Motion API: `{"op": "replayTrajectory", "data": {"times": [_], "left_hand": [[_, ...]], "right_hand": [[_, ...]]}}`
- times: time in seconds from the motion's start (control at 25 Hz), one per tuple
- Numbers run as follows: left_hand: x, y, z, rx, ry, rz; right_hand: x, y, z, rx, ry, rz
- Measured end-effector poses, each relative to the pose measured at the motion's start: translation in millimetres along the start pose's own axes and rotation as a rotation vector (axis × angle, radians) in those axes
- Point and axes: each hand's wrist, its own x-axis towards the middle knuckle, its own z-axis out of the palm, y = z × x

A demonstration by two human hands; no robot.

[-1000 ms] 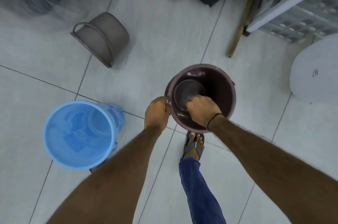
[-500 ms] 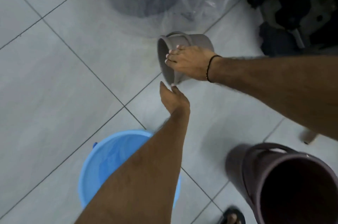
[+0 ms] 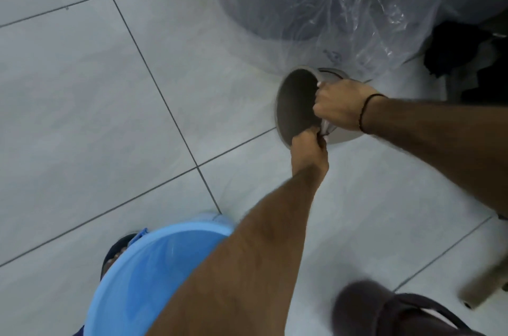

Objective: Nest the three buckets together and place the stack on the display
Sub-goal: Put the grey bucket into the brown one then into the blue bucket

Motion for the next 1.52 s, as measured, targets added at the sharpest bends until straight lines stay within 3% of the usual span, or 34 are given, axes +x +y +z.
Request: {"op": "replayTrajectory", "data": {"times": [0.24,0.4,0.52,0.64,0.8,0.92,1.12,1.32,1.4,1.48,1.52], "left_hand": [[-65.1,38.4,-38.5,0.271,-0.139,0.349],[-147.5,107.0,-107.8,0.527,-0.343,0.611],[-216.3,141.5,-178.8,0.804,-0.260,0.994],[-295.8,140.6,-248.7,0.912,-0.167,1.092],[-389.5,85.3,-328.1,0.972,-0.102,1.028],[-413.5,22.4,-342.9,1.014,-0.127,0.925],[-376.9,-79.7,-309.1,1.024,-0.385,0.738],[-338.1,-124.9,-296.4,0.975,-0.633,0.491],[-313.1,-122.6,-307.0,0.757,-0.522,0.391],[-274.9,-115.7,-320.2,0.574,-0.212,0.211],[-252.4,-112.0,-327.0,0.520,-0.137,0.096]], "right_hand": [[-125.0,-1.0,4.0,0.402,0.028,0.215],[-244.6,-4.8,-33.0,0.685,0.061,0.413],[-320.5,-27.0,-84.1,0.847,0.195,0.445],[-367.3,-78.8,-140.0,0.984,0.323,0.366],[-380.2,-163.7,-199.1,1.028,0.357,0.183],[-353.8,-226.3,-212.2,1.039,0.353,0.094],[-277.9,-303.4,-181.7,1.100,0.122,0.145],[-224.8,-333.4,-175.0,1.181,-0.065,0.203],[-214.0,-329.2,-173.2,1.378,-0.041,0.428],[-204.7,-313.4,-163.3,1.604,0.082,0.875],[-199.4,-304.3,-153.8,1.677,0.111,1.098]]}}
